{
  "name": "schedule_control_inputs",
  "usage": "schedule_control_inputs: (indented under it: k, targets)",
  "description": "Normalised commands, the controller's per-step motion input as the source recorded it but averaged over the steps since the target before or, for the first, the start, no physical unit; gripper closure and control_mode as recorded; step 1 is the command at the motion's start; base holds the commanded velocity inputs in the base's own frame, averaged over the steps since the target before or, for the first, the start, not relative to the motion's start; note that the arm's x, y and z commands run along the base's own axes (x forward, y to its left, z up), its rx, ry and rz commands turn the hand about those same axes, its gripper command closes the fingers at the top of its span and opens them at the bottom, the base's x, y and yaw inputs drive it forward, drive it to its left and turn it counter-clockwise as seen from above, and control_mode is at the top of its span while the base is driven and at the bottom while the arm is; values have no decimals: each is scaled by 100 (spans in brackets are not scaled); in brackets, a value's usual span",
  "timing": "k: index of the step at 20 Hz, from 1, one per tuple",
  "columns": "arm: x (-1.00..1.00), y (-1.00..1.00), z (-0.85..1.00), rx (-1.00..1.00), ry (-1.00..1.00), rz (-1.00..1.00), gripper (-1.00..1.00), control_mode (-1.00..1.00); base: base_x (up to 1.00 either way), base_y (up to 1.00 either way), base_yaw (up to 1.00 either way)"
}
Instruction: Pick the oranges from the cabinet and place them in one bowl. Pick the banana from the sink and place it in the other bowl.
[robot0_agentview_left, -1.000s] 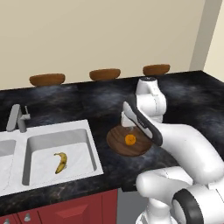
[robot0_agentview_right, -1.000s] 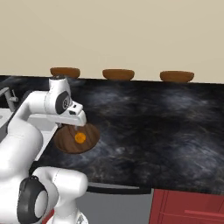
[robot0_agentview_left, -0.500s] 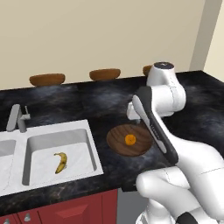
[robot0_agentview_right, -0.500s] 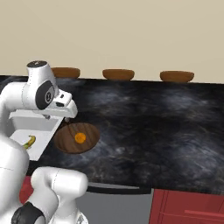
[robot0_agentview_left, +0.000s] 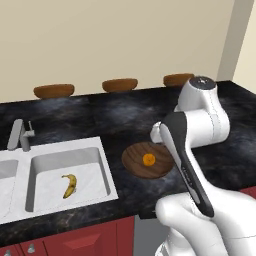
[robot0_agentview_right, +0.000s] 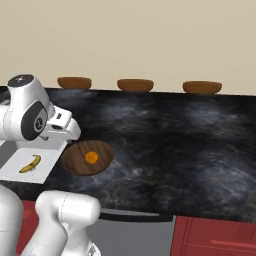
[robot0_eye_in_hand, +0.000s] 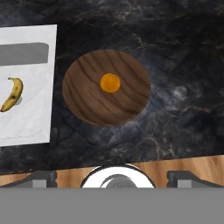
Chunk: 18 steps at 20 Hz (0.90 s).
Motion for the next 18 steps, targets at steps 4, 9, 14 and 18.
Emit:
schedule_control_inputs:
  k: [4, 9, 14, 18]
  targets:
    - [0, 0, 0, 0, 0, 0, -100, 100, -10, 0, 0]
    - [0, 0, 0, 0, 0, 0, -100, 100, -61, 2, -1]
    - [0, 0, 0, 0, 0, 0, -100, 100, -23, 14, 34]
    - [0, 0, 0, 0, 0, 0, -100, 100, 0, 3, 50]
